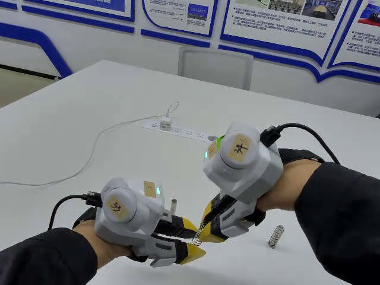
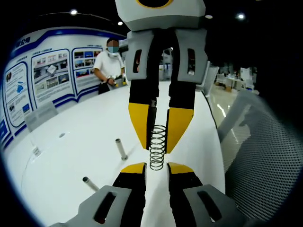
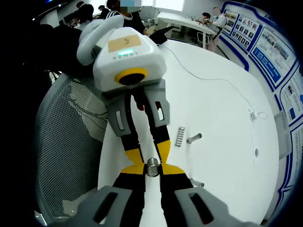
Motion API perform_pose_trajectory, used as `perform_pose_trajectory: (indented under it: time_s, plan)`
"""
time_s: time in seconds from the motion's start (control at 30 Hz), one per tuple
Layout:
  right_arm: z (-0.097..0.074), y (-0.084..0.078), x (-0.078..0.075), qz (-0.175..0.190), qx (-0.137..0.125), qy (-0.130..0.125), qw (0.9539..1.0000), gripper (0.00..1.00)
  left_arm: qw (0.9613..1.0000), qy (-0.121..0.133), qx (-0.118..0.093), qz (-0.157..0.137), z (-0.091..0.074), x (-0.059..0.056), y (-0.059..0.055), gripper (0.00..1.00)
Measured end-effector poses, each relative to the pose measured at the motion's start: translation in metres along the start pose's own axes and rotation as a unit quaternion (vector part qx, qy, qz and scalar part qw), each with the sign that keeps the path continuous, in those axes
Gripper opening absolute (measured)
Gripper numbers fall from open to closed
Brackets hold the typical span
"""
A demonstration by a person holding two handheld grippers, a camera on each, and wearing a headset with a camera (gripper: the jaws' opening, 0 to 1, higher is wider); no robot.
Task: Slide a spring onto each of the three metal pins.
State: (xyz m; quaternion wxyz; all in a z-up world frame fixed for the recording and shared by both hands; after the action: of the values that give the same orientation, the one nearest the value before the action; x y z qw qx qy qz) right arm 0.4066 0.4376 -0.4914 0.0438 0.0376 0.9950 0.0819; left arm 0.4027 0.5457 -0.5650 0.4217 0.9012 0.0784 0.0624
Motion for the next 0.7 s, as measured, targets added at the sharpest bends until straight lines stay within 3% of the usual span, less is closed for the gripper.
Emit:
perform_pose_trajectory:
  time_s: [0.33,0.53,0.7]
  plan:
    - [-0.006,-0.009,-0.011,0.014,0.001,-0.008,0.9999,0.12,0.9999,0.009,0.012,-0.004,-0.018,0.008,-0.004,0.22]
    - [-0.008,-0.012,-0.013,0.018,0.002,-0.010,0.9998,0.12,0.9994,0.020,0.026,-0.010,-0.031,0.011,-0.019,0.24]
    - [-0.011,-0.021,-0.021,0.029,0.008,-0.015,0.9994,0.12,0.9981,0.042,0.019,-0.040,-0.040,0.014,-0.031,0.26]
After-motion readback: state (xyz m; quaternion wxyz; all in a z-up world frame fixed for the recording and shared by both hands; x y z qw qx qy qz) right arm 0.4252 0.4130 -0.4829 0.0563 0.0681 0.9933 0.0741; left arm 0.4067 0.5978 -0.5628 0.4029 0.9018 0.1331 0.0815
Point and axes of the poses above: the centre of the closed fingertips' face, and the gripper's own axes: z roughly forward along the fingers, x roughly to its left, y roughly out of its top, the point moved 10 cm from there along -z, roughly backward along the fingers, and after that the axes turned 15 degrees about x, right-handed, at the moved point
